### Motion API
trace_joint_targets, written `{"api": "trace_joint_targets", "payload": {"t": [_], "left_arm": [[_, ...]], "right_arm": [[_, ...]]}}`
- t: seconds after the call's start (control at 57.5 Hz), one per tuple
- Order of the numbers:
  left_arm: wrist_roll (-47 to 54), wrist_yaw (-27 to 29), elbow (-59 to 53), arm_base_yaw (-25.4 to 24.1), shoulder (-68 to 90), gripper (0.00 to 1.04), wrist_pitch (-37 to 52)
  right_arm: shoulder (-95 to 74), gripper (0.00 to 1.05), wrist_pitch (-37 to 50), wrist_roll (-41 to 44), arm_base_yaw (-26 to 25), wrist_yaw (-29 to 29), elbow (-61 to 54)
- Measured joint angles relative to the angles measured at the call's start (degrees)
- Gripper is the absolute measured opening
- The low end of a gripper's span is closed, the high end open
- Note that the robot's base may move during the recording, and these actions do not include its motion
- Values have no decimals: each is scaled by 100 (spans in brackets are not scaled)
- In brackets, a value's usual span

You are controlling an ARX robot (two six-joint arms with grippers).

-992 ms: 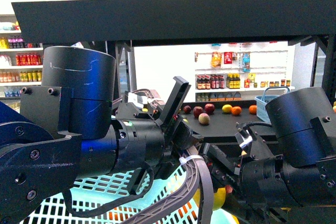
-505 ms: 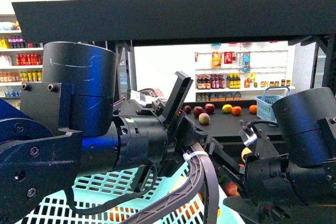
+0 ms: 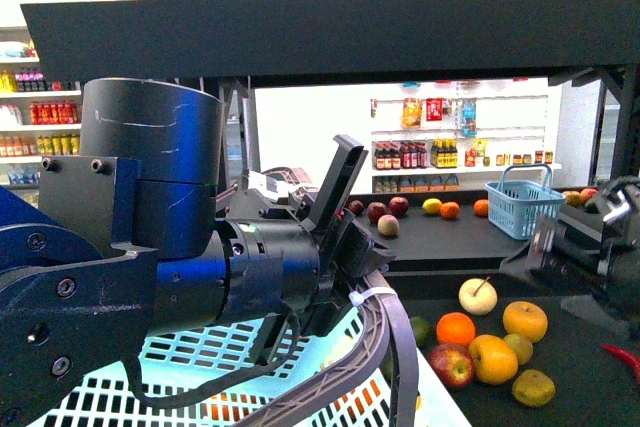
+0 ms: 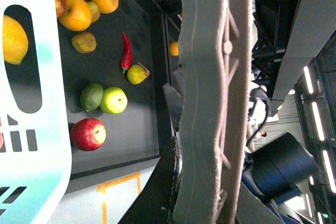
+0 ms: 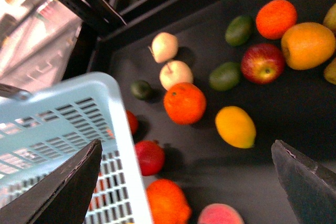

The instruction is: Pick lemon from shelf

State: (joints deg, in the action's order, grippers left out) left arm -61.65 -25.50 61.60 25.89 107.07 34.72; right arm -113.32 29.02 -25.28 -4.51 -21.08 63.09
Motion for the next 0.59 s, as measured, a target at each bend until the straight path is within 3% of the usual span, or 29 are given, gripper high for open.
{"api": "trace_joint_targets", "payload": {"t": [0.278,0.592], "left_arm": [[0,4,0,-2,0,9,0],[2,0,0,0,0,9,0]], "right_arm": [[-2103,97,-417,1751,271,284,1322],[-3764,97,-999,2481,682,975,3366]]}}
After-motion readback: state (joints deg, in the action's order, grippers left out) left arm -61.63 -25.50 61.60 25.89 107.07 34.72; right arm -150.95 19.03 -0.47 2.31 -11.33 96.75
